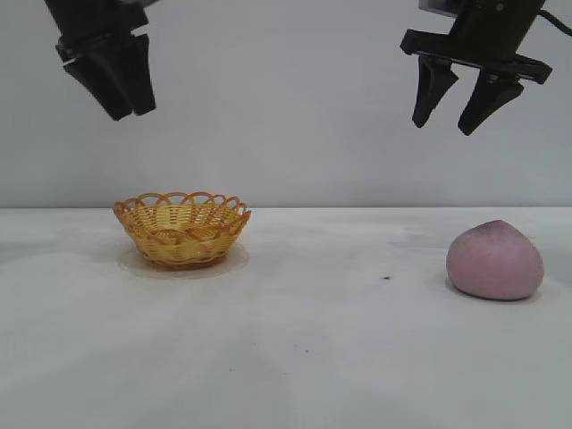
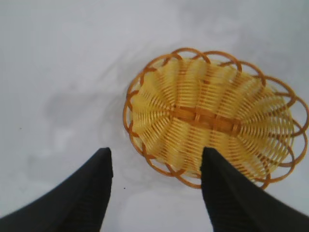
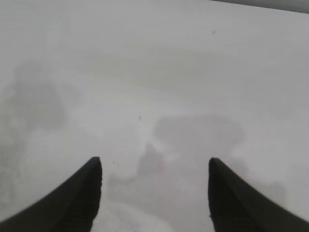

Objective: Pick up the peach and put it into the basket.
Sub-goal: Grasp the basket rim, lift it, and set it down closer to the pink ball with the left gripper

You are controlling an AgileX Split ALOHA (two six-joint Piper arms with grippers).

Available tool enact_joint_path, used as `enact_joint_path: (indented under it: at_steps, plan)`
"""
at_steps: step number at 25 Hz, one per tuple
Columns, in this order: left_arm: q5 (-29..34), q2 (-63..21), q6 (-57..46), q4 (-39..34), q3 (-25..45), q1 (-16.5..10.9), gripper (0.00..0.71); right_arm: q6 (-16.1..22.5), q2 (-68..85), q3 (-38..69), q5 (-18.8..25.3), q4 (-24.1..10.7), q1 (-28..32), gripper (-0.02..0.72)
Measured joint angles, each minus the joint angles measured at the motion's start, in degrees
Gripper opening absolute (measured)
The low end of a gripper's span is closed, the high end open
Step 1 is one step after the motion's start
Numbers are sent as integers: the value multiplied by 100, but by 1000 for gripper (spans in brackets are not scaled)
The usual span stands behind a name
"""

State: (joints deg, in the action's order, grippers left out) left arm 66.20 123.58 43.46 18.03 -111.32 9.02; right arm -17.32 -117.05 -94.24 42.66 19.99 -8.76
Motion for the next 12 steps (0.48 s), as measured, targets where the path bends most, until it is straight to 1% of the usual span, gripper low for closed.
enact_joint_path:
  at_steps: [5, 8, 12]
  plan:
    - [247, 397, 184, -157, -580, 194, 386, 0, 0, 0, 95, 0, 0, 456]
    - [285, 610, 204, -268, -846, 299, 386, 0, 0, 0, 123, 0, 0, 456]
    - [296, 929, 213, -324, -1096, 358, 386, 0, 0, 0, 134, 0, 0, 456]
